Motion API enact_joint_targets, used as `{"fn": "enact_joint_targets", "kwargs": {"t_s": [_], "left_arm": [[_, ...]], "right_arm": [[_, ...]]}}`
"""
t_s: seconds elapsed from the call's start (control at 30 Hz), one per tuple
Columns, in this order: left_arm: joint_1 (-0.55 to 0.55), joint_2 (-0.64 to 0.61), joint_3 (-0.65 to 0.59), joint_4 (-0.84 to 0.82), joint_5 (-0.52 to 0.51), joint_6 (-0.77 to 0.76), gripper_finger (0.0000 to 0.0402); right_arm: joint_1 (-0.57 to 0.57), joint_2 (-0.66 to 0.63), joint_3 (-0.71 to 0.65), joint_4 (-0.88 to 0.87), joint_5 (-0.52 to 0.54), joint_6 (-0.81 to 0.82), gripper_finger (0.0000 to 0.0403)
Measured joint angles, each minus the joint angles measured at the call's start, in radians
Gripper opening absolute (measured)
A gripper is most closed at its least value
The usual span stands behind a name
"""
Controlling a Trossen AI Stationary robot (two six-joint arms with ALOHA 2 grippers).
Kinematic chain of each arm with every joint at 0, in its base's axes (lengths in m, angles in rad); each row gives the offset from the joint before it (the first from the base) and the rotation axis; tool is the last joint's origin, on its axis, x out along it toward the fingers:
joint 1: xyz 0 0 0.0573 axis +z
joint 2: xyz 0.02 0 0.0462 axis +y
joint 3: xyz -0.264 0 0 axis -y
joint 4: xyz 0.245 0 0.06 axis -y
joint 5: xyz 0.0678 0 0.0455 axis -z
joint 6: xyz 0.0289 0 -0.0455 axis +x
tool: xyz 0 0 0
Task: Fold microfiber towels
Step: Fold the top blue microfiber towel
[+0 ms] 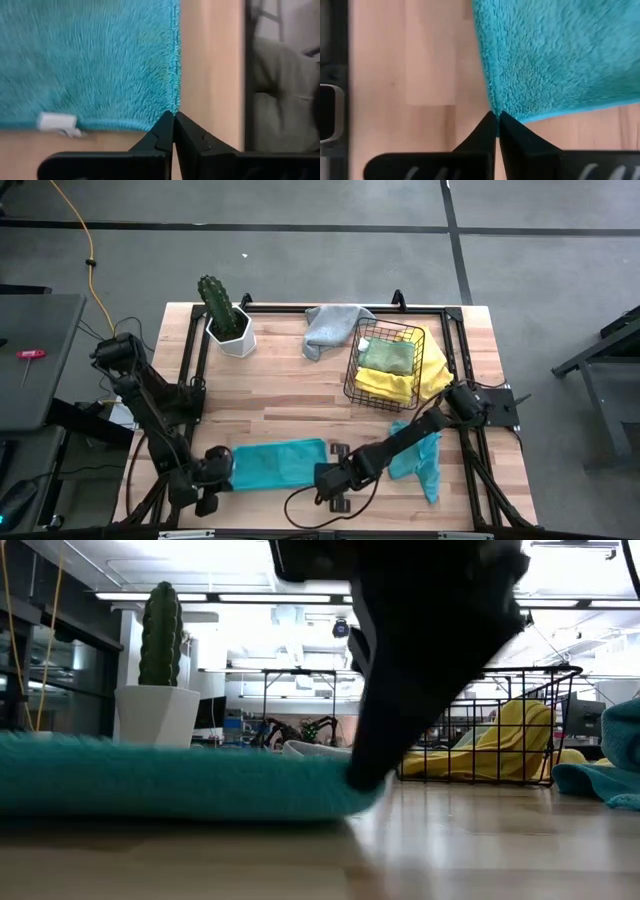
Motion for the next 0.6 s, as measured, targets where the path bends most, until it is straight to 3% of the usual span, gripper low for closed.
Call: {"fn": "enact_joint_targets", "kwargs": {"t_s": [0.2, 0.37, 0.6], "left_arm": [[0.009, -0.051, 0.036, -0.065, -0.05, 0.025, 0.0], [0.01, -0.071, 0.035, -0.259, -0.118, -0.071, 0.0], [0.01, -0.071, 0.035, -0.458, -0.163, -0.221, 0.0]], "right_arm": [[-0.015, -0.001, 0.098, -0.101, 0.063, -0.033, 0.0001], [-0.041, -0.002, 0.134, -0.215, 0.169, -0.028, 0.0001], [-0.075, -0.003, 0.106, -0.198, 0.199, -0.021, 0.0]]}}
